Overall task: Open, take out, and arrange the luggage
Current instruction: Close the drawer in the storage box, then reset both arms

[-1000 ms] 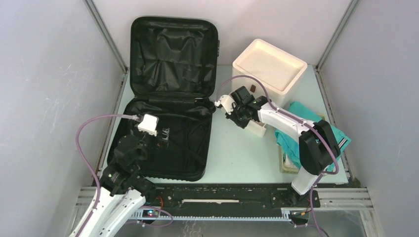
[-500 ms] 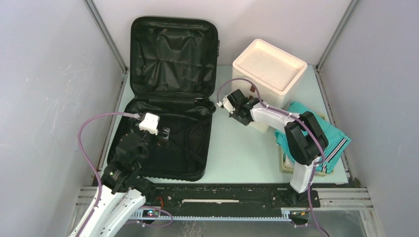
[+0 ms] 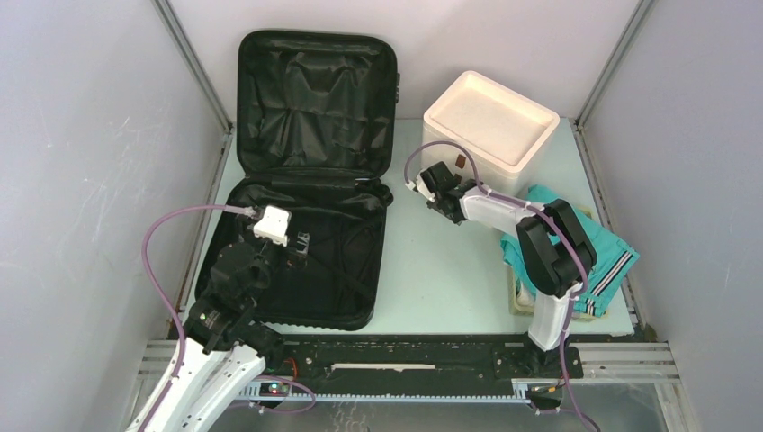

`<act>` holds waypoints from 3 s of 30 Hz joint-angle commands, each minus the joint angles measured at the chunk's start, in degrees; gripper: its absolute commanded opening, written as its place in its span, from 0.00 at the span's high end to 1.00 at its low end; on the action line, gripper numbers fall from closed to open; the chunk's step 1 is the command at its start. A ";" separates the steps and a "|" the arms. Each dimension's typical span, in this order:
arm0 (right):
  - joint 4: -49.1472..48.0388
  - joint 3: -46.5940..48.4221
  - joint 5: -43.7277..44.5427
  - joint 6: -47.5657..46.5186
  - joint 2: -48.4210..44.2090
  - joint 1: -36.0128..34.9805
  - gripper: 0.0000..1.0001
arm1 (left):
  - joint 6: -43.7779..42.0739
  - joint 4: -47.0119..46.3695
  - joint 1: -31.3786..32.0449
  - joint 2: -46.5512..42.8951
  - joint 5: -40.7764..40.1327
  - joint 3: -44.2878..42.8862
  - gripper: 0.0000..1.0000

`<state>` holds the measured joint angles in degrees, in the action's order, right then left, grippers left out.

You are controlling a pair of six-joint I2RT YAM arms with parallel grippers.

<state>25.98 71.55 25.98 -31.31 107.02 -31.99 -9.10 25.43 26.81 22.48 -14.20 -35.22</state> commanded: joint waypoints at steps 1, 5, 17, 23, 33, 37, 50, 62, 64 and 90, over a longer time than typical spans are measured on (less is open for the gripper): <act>-2.34 -0.09 3.81 -1.21 -0.38 1.62 0.55 | -1.09 -1.35 -0.53 -0.48 1.01 0.51 0.00; -1.54 -0.07 2.72 -0.95 -0.82 1.84 0.54 | -1.16 -1.32 -0.51 -0.58 0.93 0.47 0.00; 4.35 -0.09 -11.73 0.85 -12.36 -0.08 0.53 | -1.09 -1.26 -0.53 -1.23 0.64 0.59 0.00; 7.67 -0.09 -21.72 1.15 -20.59 2.29 0.53 | -1.03 -1.30 -0.48 -1.37 0.66 0.59 0.00; 9.82 -1.32 -41.88 3.09 -42.34 14.56 0.31 | 1.83 -3.33 -0.61 -3.49 3.53 0.60 0.00; 8.67 -0.74 -51.18 6.78 -51.07 26.44 0.00 | 12.44 -7.33 -0.93 -5.06 5.72 -3.16 0.00; 19.78 21.66 -64.31 26.90 -57.60 41.92 0.00 | 34.62 -6.59 -1.06 10.60 30.14 -31.40 0.00; 22.21 28.90 -70.13 35.00 -58.50 42.83 0.00 | 36.14 -4.68 -1.06 9.28 33.29 -31.62 0.00; 21.68 28.99 -70.63 36.00 -58.42 43.20 0.00 | 36.54 -5.38 -1.06 8.46 34.08 -30.49 0.00; 18.57 24.25 -76.95 38.64 -57.37 47.31 0.00 | 34.21 -8.31 -1.06 9.71 38.81 -25.30 0.00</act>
<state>47.07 95.31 -48.90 5.56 49.30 14.41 27.68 16.88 26.11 32.01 24.67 -59.72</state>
